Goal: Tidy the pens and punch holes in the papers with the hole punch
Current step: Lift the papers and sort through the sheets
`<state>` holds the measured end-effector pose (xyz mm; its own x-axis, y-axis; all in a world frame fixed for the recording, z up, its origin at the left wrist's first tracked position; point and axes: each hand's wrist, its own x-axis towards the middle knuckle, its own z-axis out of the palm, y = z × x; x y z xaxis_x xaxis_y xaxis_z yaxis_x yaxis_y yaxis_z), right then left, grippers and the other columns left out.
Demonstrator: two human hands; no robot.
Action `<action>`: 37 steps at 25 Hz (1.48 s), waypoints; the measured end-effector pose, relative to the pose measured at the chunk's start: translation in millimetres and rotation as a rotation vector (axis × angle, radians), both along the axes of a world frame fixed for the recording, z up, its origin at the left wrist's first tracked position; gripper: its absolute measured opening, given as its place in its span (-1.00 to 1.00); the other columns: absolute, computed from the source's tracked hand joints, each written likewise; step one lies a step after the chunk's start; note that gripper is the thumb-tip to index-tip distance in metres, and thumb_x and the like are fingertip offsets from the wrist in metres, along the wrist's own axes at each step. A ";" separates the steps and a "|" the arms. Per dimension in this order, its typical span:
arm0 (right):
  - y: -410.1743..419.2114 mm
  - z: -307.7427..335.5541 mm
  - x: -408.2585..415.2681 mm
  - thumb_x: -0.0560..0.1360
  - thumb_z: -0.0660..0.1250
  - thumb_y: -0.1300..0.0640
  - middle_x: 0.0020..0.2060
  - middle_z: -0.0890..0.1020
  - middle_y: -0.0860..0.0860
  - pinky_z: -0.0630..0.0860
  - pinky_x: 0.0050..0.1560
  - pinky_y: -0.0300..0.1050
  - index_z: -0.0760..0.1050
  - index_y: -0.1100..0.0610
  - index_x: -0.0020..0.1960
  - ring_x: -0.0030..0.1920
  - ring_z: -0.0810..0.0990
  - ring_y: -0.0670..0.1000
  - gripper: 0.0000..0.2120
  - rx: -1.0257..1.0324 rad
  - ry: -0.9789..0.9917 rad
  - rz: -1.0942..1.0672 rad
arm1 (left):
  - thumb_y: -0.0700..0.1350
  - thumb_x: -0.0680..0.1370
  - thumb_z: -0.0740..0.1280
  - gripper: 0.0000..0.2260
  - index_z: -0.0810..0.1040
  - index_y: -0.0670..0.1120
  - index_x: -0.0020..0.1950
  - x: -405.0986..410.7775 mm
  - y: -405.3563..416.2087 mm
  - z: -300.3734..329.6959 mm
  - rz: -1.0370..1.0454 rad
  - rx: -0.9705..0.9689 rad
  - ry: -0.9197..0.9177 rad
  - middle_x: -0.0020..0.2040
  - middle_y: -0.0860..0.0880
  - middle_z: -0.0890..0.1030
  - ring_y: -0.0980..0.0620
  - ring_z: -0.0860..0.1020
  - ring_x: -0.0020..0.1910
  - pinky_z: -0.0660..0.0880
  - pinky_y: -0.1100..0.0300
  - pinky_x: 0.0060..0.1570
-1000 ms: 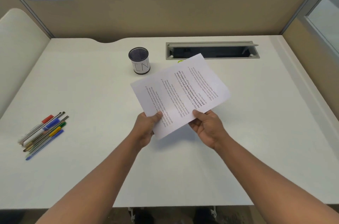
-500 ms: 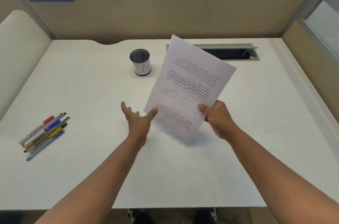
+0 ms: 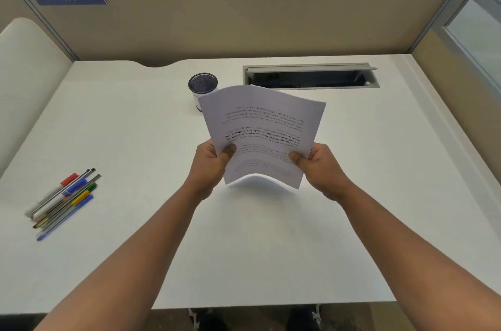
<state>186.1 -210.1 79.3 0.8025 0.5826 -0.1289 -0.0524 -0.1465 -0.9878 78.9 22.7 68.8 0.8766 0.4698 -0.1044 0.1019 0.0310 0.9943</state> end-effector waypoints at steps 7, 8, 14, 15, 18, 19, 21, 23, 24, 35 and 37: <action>8.6 -13.6 -26.1 0.62 0.28 0.30 -0.01 0.76 -0.16 0.66 0.03 -0.12 0.68 -0.13 0.02 0.05 0.72 -0.06 -0.65 0.048 0.018 -0.171 | -0.16 0.70 0.21 -0.75 0.64 0.13 0.13 -4.1 -27.3 -13.3 0.070 0.034 -0.033 0.03 0.16 0.73 0.13 0.69 0.02 0.59 0.29 -0.07; 8.5 -16.9 -29.3 0.61 0.28 0.30 -0.05 0.76 -0.16 0.68 0.06 -0.04 0.69 -0.15 -0.03 0.03 0.72 -0.05 -0.63 0.009 0.014 -0.175 | -0.17 0.70 0.20 -0.73 0.64 0.12 0.13 -6.5 -29.7 -16.7 0.066 0.034 -0.015 0.02 0.16 0.73 0.15 0.69 0.01 0.59 0.30 -0.08; 10.9 -22.5 -33.1 0.57 0.26 0.21 -0.07 0.74 -0.01 0.63 -0.03 -0.13 0.68 -0.19 -0.10 -0.04 0.69 0.02 -0.66 -0.042 -0.009 -0.177 | -0.13 0.70 0.20 -0.76 0.64 0.07 0.20 -10.0 -31.1 -25.6 0.049 0.080 -0.004 0.08 0.13 0.72 0.08 0.68 0.09 0.60 0.23 0.04; 11.4 -24.3 -33.4 0.57 0.25 0.25 -0.09 0.74 -0.01 0.61 -0.08 -0.17 0.67 -0.18 -0.11 -0.08 0.67 -0.01 -0.64 -0.059 -0.003 -0.171 | -0.14 0.70 0.19 -0.75 0.64 0.09 0.18 -11.0 -32.6 -25.8 0.040 0.092 0.004 0.07 0.15 0.72 0.11 0.67 0.07 0.58 0.25 0.01; 11.0 -31.2 -31.2 0.57 0.23 0.30 -0.07 0.72 0.12 0.57 -0.09 -0.11 0.65 -0.01 -0.09 -0.10 0.61 0.01 -0.71 -0.096 0.017 -0.179 | -0.12 0.70 0.19 -0.71 0.63 0.22 0.13 -13.6 -35.3 -25.5 0.017 0.152 0.011 0.04 0.22 0.70 0.18 0.65 0.04 0.54 0.33 -0.03; 10.6 -33.4 -29.5 0.57 0.23 0.29 -0.04 0.70 0.18 0.56 -0.08 -0.06 0.63 0.05 -0.08 -0.10 0.59 0.03 -0.75 -0.106 0.019 -0.177 | -0.11 0.70 0.19 -0.70 0.62 0.27 0.11 -13.8 -35.0 -26.4 0.013 0.168 0.009 0.04 0.23 0.70 0.20 0.65 0.04 0.54 0.35 -0.03; 10.9 -37.9 -27.6 0.56 0.22 0.29 -0.04 0.67 0.27 0.51 -0.10 -0.01 0.61 0.16 -0.05 -0.12 0.55 0.04 -0.81 -0.123 0.037 -0.162 | -0.12 0.70 0.18 -0.69 0.63 0.27 0.11 -13.9 -34.8 -28.0 0.012 0.169 0.012 0.04 0.22 0.70 0.18 0.64 0.04 0.55 0.32 0.00; 11.2 -40.7 -29.0 0.55 0.21 0.31 -0.12 0.66 0.23 0.47 -0.15 -0.02 0.60 0.21 -0.03 -0.14 0.51 0.03 -0.81 -0.133 0.051 -0.155 | -0.15 0.71 0.17 -0.69 0.63 0.21 0.14 -14.1 -35.3 -30.3 0.002 0.162 0.019 0.06 0.20 0.70 0.14 0.64 0.07 0.56 0.25 0.04; 11.0 -41.8 -29.2 0.55 0.21 0.31 -0.13 0.67 0.20 0.48 -0.15 -0.03 0.61 0.19 -0.03 -0.14 0.52 0.03 -0.80 -0.134 0.051 -0.160 | -0.15 0.71 0.17 -0.69 0.62 0.22 0.13 -14.1 -35.4 -31.3 -0.005 0.168 0.017 0.05 0.21 0.69 0.16 0.63 0.06 0.55 0.28 0.03; -3.7 -28.9 -9.1 0.56 0.38 0.33 0.03 0.76 0.00 0.66 -0.02 -0.12 0.64 0.07 0.14 0.02 0.74 0.03 -0.76 -0.016 0.219 -0.083 | -0.11 0.69 0.25 -0.81 0.65 0.08 0.11 -11.7 -14.6 -25.2 0.076 -0.066 0.084 0.02 0.10 0.75 0.04 0.72 0.01 0.63 0.24 -0.12; -7.2 -24.5 -5.1 0.54 0.38 0.37 0.05 0.76 0.06 0.65 -0.07 -0.14 0.62 0.17 0.16 0.00 0.74 0.05 -0.76 0.093 0.350 -0.088 | -0.15 0.69 0.25 -0.83 0.63 0.01 0.14 -10.0 -10.6 -23.8 0.147 -0.203 0.087 0.06 0.07 0.75 0.02 0.71 0.05 0.63 0.16 -0.04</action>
<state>181.0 -217.2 54.9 0.7665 0.5357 -0.3543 -0.3979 -0.0370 -0.9167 68.8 12.2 45.0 0.7844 0.5529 -0.2813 0.1660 0.2498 0.9539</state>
